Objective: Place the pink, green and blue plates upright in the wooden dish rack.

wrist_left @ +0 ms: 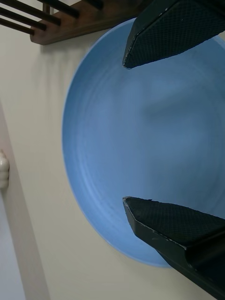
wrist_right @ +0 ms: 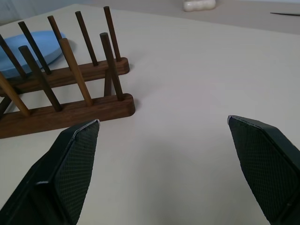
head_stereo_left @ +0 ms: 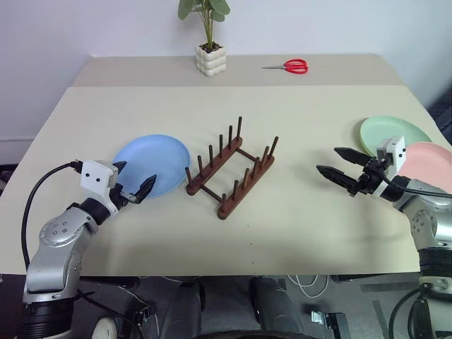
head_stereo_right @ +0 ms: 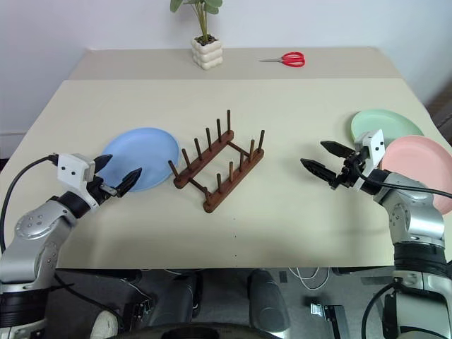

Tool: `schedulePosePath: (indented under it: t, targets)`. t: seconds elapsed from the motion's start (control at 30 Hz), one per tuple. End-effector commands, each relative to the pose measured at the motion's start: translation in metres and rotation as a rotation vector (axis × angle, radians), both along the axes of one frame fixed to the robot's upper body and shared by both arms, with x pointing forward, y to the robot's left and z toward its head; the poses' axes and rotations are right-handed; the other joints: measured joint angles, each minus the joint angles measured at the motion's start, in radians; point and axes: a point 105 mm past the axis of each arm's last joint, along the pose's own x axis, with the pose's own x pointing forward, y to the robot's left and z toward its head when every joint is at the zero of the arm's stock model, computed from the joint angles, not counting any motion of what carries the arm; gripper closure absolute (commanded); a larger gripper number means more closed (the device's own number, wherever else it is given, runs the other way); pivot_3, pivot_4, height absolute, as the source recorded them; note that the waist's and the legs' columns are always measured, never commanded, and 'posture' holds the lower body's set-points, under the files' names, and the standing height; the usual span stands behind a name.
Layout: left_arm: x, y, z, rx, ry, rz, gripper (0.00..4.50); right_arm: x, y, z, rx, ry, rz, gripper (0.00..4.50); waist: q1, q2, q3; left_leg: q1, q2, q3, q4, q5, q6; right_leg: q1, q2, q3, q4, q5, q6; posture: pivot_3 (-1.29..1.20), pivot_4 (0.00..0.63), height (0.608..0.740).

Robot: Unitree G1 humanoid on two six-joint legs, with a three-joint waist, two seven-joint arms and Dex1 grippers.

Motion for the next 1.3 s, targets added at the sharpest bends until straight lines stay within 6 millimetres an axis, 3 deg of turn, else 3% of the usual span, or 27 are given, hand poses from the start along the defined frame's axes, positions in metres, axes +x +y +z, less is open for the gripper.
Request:
schedulePosePath:
  t: [0.03,0.37,0.63,0.8,0.87,0.93,1.03,1.17,1.3]
  targets:
    - [-0.001,0.0,0.014,0.008,-0.05,-0.007,0.0,0.0,-0.005,0.013,-0.005,-0.046,-0.01,0.05,0.0,0.0,0.0,0.0,0.0,0.0,0.0,0.0,0.0,0.0,0.0,0.0,0.0,0.0,0.0,0.0,0.15,0.73]
    - [-0.005,-0.001,0.01,0.013,-0.03,-0.017,0.0,-0.003,-0.001,0.007,-0.012,-0.035,-0.007,0.05,0.0,0.0,0.0,0.0,0.0,0.0,0.0,0.0,0.0,0.0,0.0,0.0,0.0,0.0,0.0,0.0,0.15,0.73]
    - [-0.02,0.006,0.008,0.015,0.017,-0.042,0.0,-0.004,0.005,0.001,-0.013,-0.031,-0.004,0.05,-0.001,0.0,0.0,0.0,0.0,0.0,0.0,0.0,0.0,0.0,0.0,0.0,0.0,0.0,0.0,0.0,0.15,0.73]
    - [-0.062,-0.029,-0.016,-0.003,0.258,-0.362,0.0,-0.01,0.014,-0.01,0.002,-0.012,0.006,0.05,-0.002,0.0,0.0,0.0,0.0,0.0,-0.001,0.0,0.0,0.0,0.0,0.0,0.0,-0.001,-0.001,0.0,0.15,0.73]
    - [-0.068,-0.044,-0.02,0.031,0.293,-0.443,0.0,-0.014,0.019,-0.009,0.009,-0.012,0.023,0.05,0.002,0.0,0.0,0.0,0.0,0.001,-0.001,0.0,0.0,-0.001,0.0,0.0,0.0,-0.001,-0.001,0.0,0.15,0.73]
    - [-0.068,-0.058,-0.021,0.025,0.299,-0.5,0.0,-0.018,0.023,-0.007,0.019,-0.016,0.033,0.05,0.006,0.0,0.0,0.0,0.0,0.001,0.001,0.0,0.0,0.0,0.0,0.0,0.0,-0.001,-0.002,0.0,0.15,0.73]
    - [-0.059,-0.098,-0.037,0.108,0.294,-0.592,0.0,-0.027,0.032,-0.015,0.029,0.004,0.041,0.05,0.013,0.0,0.0,0.0,0.0,0.001,0.002,0.0,0.0,0.001,0.0,0.0,0.0,-0.001,-0.002,0.0,0.15,0.73]
    - [-0.044,-0.126,-0.045,0.105,0.256,-0.592,0.0,-0.033,0.043,-0.018,0.038,0.005,0.044,0.05,0.004,0.0,-0.001,0.0,0.0,0.001,0.001,0.0,0.0,0.001,0.0,0.001,-0.001,-0.001,-0.001,0.0,0.15,0.73]
    - [-0.042,-0.152,-0.053,0.078,0.254,-0.622,0.0,-0.037,0.048,-0.017,0.056,0.0,0.042,0.05,-0.001,0.0,-0.001,0.001,0.0,0.001,0.0,0.0,0.0,0.0,0.0,0.0,0.001,0.0,0.0,0.0,0.15,0.73]
